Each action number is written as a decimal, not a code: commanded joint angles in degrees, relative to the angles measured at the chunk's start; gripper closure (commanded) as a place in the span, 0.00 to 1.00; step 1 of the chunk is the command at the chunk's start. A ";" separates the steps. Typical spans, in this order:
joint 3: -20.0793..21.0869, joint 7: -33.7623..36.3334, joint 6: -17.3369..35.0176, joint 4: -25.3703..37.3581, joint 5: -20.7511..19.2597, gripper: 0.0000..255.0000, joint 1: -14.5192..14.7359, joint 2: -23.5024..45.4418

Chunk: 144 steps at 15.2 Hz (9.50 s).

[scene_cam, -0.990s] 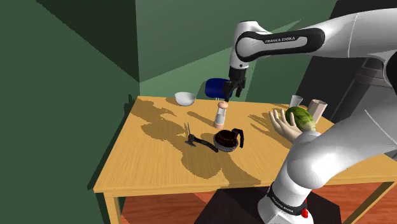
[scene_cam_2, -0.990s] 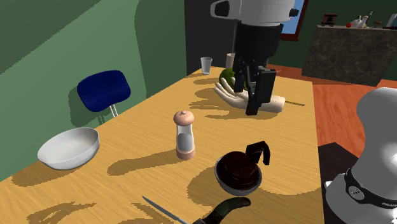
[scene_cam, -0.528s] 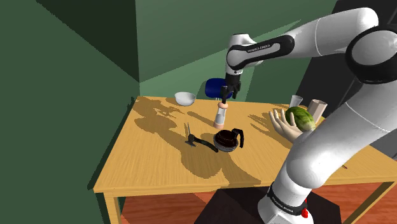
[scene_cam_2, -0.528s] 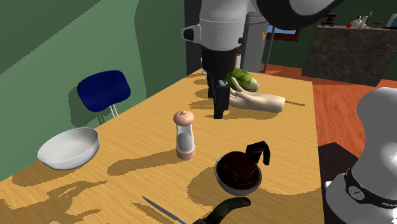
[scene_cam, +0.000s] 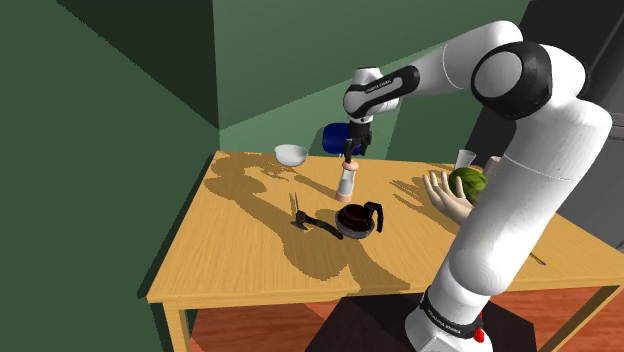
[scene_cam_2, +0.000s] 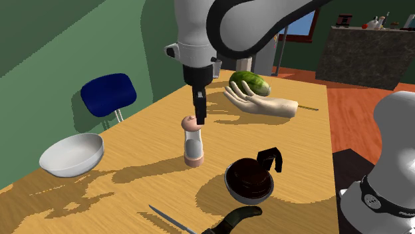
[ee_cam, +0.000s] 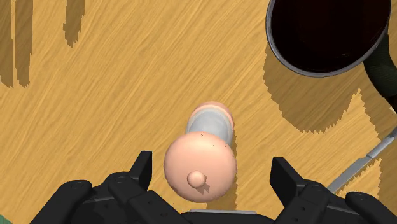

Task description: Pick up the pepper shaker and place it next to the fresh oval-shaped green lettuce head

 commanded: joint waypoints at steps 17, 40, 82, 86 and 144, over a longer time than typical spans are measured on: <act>-0.82 -1.62 6.34 -1.89 1.49 1.00 -0.82 4.49; -0.42 -1.78 -4.96 5.31 0.30 1.00 -0.37 0.09; -3.22 -11.48 -29.76 25.17 -1.77 1.00 -3.19 -6.79; -5.41 -15.35 -29.11 22.04 -3.64 1.00 -5.14 -10.44; -44.41 -83.51 -12.49 26.49 27.43 1.00 -31.95 19.36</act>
